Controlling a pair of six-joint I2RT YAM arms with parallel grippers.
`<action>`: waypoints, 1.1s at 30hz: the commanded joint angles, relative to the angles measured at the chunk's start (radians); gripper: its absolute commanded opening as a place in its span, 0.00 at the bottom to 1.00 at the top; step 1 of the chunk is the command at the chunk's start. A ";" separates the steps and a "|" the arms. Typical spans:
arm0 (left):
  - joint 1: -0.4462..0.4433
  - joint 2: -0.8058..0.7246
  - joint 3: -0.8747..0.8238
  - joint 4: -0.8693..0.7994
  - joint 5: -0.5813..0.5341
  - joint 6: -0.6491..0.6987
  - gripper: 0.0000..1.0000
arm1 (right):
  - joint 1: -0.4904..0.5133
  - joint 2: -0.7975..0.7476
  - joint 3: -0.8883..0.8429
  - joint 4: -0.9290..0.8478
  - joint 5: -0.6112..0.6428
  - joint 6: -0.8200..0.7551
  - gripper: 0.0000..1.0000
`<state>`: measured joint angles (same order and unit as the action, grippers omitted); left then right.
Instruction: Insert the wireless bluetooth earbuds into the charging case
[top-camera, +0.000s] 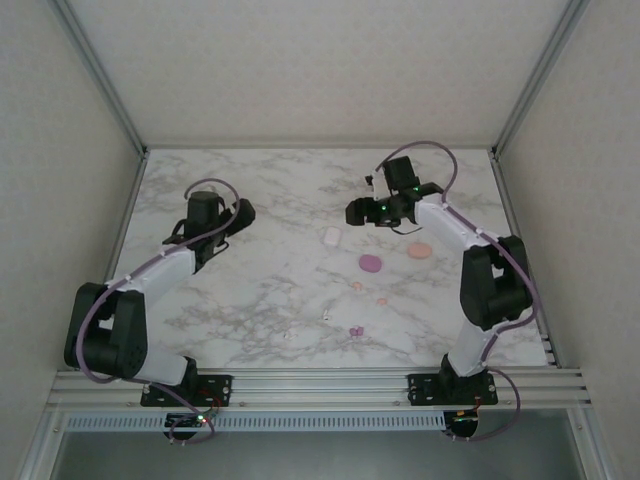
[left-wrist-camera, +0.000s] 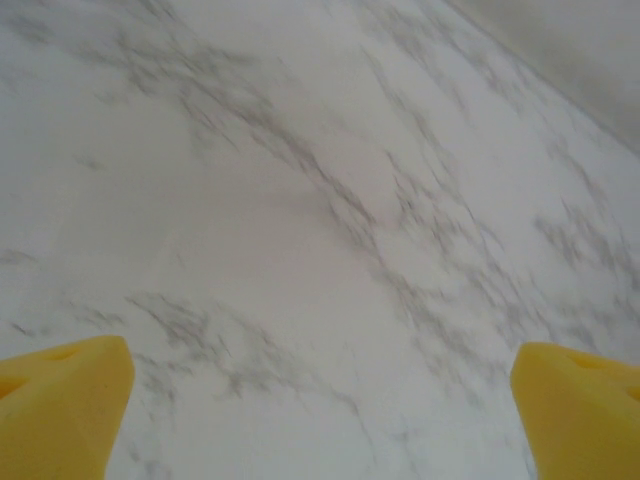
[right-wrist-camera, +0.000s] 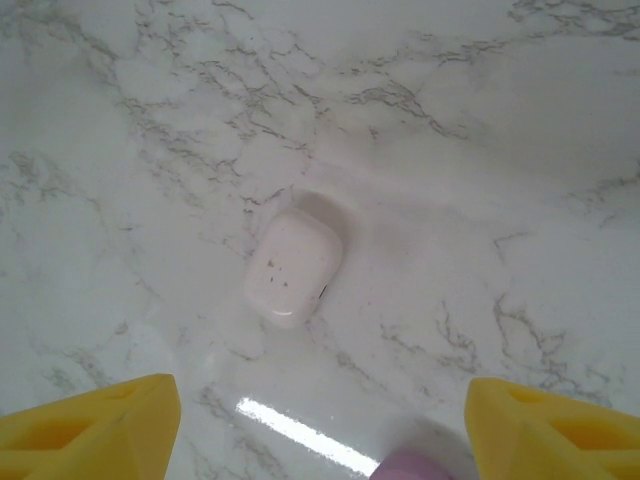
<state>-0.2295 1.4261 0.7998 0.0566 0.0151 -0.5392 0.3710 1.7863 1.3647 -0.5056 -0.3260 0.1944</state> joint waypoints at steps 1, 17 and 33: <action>-0.013 -0.068 -0.031 -0.098 0.085 0.056 0.96 | 0.004 0.071 0.085 -0.067 -0.047 -0.116 0.75; -0.030 -0.028 0.022 -0.122 0.110 0.068 0.96 | 0.048 0.459 0.430 -0.179 -0.186 -0.081 0.68; -0.033 -0.072 0.024 -0.175 0.079 0.097 0.96 | 0.086 0.497 0.438 -0.247 -0.244 -0.114 0.65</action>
<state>-0.2539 1.3922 0.8116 -0.0875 0.1066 -0.4660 0.4461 2.3287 1.8511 -0.7189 -0.5472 0.0948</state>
